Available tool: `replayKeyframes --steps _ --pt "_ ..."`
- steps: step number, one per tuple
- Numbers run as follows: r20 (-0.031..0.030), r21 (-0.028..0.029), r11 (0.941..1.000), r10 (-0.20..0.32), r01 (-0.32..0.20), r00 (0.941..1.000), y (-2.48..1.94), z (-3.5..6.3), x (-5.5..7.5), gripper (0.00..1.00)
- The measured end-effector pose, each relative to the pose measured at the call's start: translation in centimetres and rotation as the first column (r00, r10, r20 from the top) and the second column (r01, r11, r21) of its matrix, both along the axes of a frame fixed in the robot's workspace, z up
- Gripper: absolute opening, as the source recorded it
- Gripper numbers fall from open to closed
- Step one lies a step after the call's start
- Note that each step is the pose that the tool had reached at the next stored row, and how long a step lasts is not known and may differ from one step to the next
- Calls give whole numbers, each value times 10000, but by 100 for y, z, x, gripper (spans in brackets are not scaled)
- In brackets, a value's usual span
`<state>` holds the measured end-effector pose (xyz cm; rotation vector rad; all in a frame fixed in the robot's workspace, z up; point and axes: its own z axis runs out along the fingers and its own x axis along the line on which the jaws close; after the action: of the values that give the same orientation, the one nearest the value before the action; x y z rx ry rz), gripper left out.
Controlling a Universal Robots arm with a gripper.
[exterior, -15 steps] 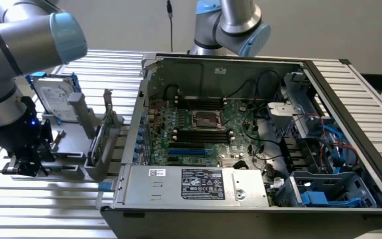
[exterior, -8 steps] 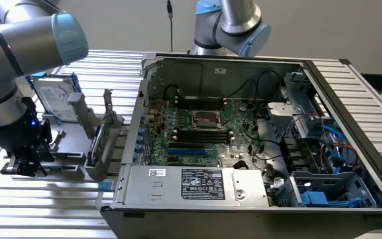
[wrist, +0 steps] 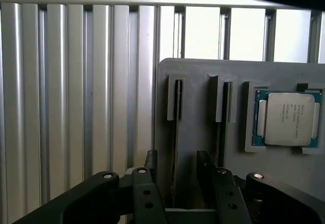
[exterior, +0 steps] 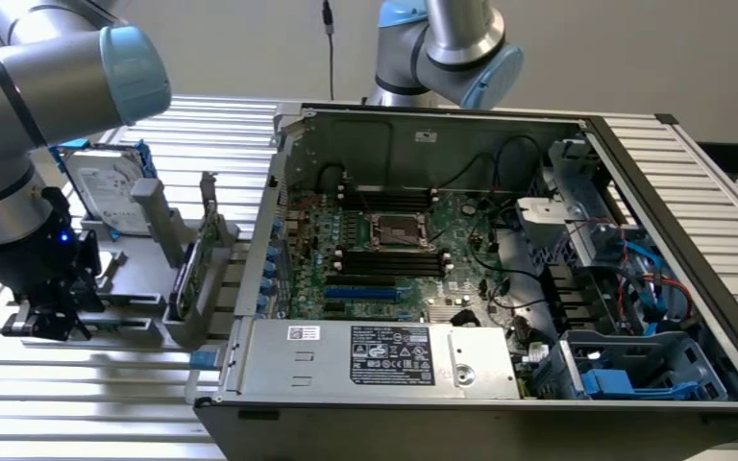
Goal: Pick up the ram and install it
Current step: 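Pick up the ram and move it above insertion slot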
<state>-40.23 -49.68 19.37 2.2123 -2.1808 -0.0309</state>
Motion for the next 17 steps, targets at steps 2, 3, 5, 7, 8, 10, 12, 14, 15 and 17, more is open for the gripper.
replayKeyframes --steps 2,3,5,7,8,10,12,14,15,17 --pt "0 -1 10000 -35 35 10000 0 4 1 45" --pt "0 -3 10000 -60 60 10000 0 7 2 45" --pt "0 -5 9999 -105 105 9999 0 10 4 45" --pt "3 -19 9999 -146 146 9999 0 9 6 45" --pt "4 -42 9999 -164 164 9999 0 9 7 45" --pt "2 -95 9998 -192 192 9998 0 9 6 45" --pt "2 -127 9997 -200 200 9998 0 10 6 45" --pt "2 -138 9997 -201 201 9998 -1 10 7 42" --pt "3 -138 9997 -201 201 9998 0 9 7 42" --pt "3 -139 9997 -202 202 9998 0 10 8 35"
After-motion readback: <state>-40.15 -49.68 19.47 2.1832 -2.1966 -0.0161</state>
